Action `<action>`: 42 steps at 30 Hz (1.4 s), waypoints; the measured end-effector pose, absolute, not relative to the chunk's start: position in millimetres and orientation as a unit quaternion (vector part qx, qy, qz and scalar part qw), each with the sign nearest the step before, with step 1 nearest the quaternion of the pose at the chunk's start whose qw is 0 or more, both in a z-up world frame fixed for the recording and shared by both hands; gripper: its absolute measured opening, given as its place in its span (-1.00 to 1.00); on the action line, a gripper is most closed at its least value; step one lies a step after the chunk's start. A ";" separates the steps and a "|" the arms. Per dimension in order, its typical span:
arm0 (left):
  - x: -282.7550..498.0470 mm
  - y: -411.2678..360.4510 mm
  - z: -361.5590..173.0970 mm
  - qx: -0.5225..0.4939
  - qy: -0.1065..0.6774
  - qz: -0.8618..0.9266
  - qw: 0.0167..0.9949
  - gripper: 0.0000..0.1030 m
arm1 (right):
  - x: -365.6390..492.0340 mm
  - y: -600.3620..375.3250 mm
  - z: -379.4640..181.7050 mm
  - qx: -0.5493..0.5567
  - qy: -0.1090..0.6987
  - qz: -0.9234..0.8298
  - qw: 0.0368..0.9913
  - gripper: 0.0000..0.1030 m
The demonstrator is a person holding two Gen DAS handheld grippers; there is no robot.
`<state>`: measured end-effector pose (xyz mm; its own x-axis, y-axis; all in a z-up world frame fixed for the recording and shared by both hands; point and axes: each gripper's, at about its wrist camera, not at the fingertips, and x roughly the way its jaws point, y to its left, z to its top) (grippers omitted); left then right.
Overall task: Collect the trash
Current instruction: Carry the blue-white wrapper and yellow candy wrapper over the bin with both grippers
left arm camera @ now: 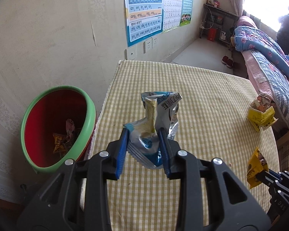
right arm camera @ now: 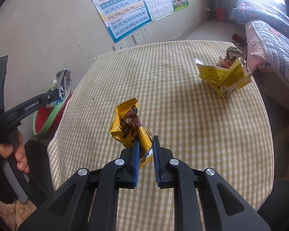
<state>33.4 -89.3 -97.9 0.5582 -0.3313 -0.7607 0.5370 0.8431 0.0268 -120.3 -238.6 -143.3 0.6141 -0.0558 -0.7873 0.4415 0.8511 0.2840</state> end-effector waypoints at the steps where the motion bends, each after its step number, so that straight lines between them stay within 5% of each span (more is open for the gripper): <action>1: 34.4 -88.3 -97.8 0.127 0.399 -0.247 0.874 -0.40 | -119.2 -237.4 -142.9 0.230 0.416 -0.143 0.868 -0.72; 26: 52.3 -59.7 -102.1 0.092 0.411 -0.226 0.878 -0.40 | -91.2 -211.9 -133.2 0.210 0.428 -0.109 0.872 -0.72; 42: 111.8 30.3 -83.1 0.064 0.385 -0.109 0.914 -0.40 | 33.9 -148.7 -97.8 0.224 0.412 0.020 0.883 -0.71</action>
<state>111.8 30.3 -83.1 0.6804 -0.1498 -0.7174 0.2484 0.9681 0.0334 33.9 -148.7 -97.8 0.6596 0.2201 -0.7186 0.1488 0.8989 0.4120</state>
